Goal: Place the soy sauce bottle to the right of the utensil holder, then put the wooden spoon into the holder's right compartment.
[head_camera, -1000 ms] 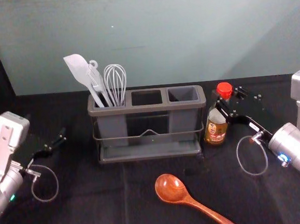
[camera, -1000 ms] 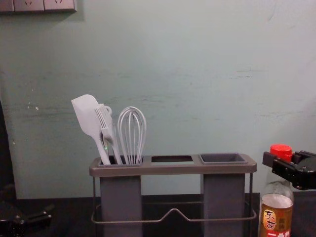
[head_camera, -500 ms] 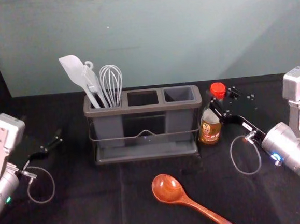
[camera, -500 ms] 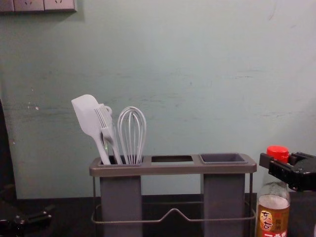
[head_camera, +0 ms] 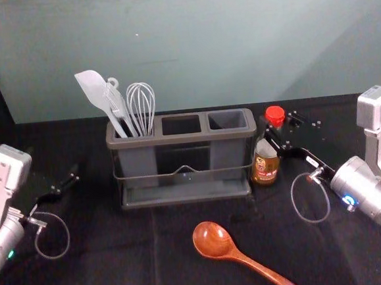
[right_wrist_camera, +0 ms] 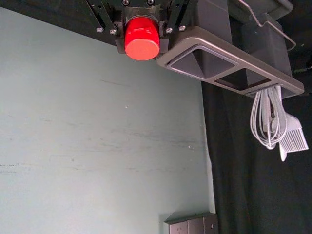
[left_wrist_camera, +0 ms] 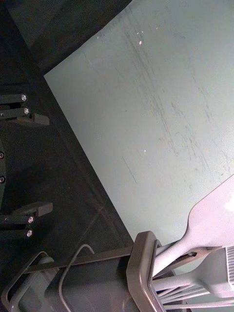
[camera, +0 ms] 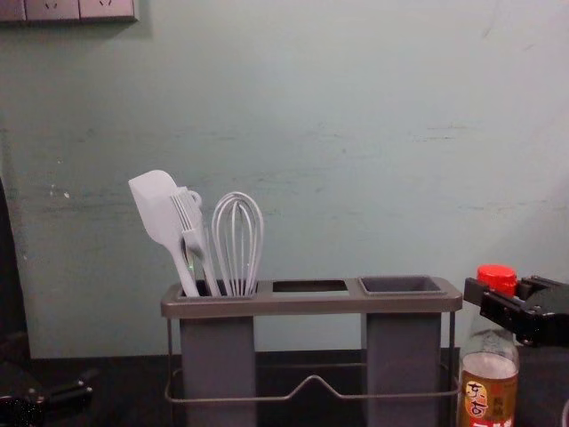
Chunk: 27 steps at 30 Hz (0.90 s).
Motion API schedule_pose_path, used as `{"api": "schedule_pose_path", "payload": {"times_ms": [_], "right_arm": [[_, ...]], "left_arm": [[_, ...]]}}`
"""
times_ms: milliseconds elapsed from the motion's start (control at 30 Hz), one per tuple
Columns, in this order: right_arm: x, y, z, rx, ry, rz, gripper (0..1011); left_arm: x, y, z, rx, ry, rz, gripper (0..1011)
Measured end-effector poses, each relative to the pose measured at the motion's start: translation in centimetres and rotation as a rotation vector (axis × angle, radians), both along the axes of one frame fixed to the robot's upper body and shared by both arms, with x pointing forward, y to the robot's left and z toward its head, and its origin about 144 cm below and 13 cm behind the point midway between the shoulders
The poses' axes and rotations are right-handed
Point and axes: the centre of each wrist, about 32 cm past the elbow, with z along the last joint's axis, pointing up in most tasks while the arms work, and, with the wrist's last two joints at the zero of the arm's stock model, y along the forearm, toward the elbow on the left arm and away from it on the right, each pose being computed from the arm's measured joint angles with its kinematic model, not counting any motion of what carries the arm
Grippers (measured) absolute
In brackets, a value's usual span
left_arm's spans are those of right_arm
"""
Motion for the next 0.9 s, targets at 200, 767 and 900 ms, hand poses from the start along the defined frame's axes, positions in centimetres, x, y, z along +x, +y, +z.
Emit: {"api": "schedule_pose_path", "payload": {"times_ms": [200,767,900], "right_arm": [[0.0,0.0,0.0,0.001,-0.001,-0.002,393],[-4.9,0.6,3.7,0.038,-0.17,-0.025,893],[-7.2,1.3,3.3,0.01,-0.153,-0.002,985]], "left_arm": [[0.0,0.0,0.0,0.0,0.0,0.0,1011],[0.0,0.0,0.0,0.0,0.0,0.0,1011],[0.0,0.0,0.0,0.0,0.0,0.0,1011]]}}
